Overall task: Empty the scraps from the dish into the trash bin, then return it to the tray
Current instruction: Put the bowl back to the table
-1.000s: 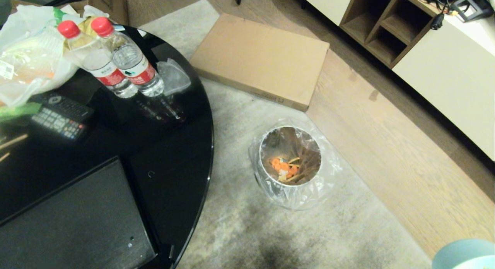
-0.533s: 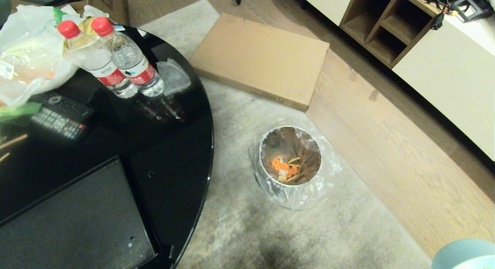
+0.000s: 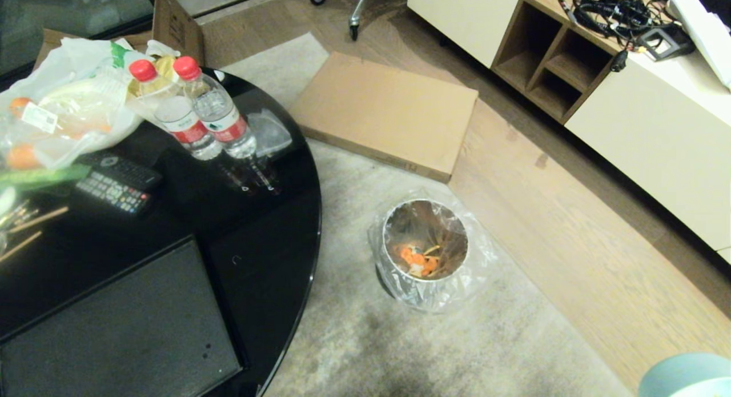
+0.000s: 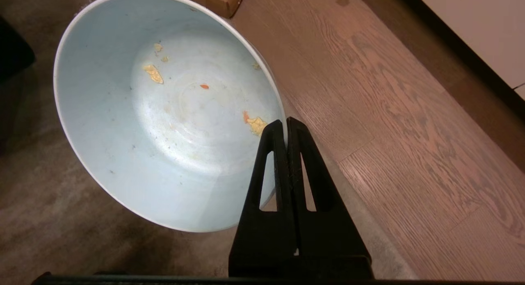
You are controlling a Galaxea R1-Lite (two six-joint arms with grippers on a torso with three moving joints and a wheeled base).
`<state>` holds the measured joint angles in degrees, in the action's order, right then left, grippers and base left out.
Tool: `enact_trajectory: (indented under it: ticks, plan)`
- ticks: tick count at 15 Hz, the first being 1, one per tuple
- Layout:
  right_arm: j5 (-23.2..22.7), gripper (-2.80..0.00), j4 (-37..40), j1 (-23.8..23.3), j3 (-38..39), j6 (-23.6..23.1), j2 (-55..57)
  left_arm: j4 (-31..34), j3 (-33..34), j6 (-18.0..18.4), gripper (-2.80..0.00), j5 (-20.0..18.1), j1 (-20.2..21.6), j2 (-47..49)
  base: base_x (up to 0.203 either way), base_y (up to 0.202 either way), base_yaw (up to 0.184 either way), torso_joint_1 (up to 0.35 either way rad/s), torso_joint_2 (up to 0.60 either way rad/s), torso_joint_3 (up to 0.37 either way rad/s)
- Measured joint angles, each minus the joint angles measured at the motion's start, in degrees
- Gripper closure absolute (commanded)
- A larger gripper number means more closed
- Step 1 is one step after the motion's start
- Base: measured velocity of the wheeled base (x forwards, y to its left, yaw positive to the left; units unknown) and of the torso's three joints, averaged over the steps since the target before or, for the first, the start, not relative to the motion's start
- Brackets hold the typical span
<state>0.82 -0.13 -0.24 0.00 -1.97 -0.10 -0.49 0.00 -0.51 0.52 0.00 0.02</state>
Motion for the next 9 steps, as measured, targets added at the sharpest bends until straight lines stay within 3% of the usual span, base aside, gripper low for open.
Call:
enact_trajectory:
  ticks: [9]
  plan:
    - [-0.02, 0.0, 0.02, 0.0, 0.0, -0.01, 0.02, -0.02, 0.0, 0.02, 0.0, -0.11, 0.0, 0.0, 0.0, 0.0, 0.0, 0.002, 0.0, 0.203]
